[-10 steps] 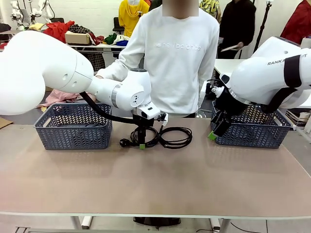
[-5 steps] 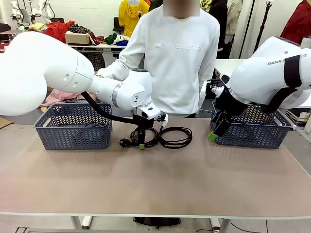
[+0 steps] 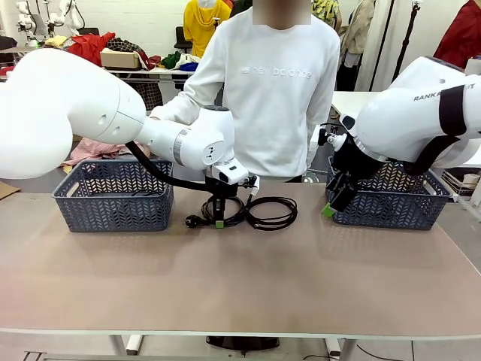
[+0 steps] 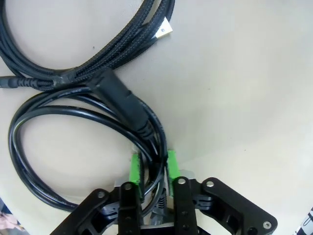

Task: Organize the cables according to human instructions.
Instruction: Pick up a bundle of cables and place it in the basket indicated by the human.

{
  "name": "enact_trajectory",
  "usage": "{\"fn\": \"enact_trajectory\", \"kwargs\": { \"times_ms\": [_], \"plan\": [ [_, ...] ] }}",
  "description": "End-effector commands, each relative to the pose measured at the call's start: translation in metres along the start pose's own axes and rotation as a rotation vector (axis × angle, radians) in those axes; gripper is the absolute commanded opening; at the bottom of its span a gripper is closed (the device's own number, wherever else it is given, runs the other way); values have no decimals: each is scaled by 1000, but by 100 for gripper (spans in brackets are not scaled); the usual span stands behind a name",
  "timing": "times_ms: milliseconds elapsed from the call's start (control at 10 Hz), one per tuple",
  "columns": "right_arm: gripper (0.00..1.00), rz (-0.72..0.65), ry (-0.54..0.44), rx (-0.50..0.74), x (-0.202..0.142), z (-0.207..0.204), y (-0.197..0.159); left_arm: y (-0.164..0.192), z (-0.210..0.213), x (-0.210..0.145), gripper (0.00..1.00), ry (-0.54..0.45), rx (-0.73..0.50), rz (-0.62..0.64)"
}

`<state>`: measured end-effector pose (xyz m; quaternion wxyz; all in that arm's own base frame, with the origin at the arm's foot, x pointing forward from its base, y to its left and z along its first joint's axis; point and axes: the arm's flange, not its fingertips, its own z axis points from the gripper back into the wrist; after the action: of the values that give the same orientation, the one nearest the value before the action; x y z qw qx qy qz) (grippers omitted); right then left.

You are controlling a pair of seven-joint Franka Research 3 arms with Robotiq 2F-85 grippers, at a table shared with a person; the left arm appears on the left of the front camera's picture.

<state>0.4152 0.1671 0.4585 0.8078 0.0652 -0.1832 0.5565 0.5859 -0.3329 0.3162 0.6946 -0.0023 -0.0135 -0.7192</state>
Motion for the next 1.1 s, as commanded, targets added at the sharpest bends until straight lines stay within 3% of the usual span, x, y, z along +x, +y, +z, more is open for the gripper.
{"fn": "enact_trajectory", "kwargs": {
  "times_ms": [0,500,700,1000],
  "plan": [
    [100,3,0,-1,0,0,1,3,1,-1,0,21,3,12],
    [100,3,0,-1,0,0,1,-13,40,-5,0,54,42,49],
    [100,3,0,-1,0,0,1,-16,77,-9,0,62,109,81],
    [100,3,0,-1,0,0,1,-38,155,-23,0,109,164,14]
  ]
}}
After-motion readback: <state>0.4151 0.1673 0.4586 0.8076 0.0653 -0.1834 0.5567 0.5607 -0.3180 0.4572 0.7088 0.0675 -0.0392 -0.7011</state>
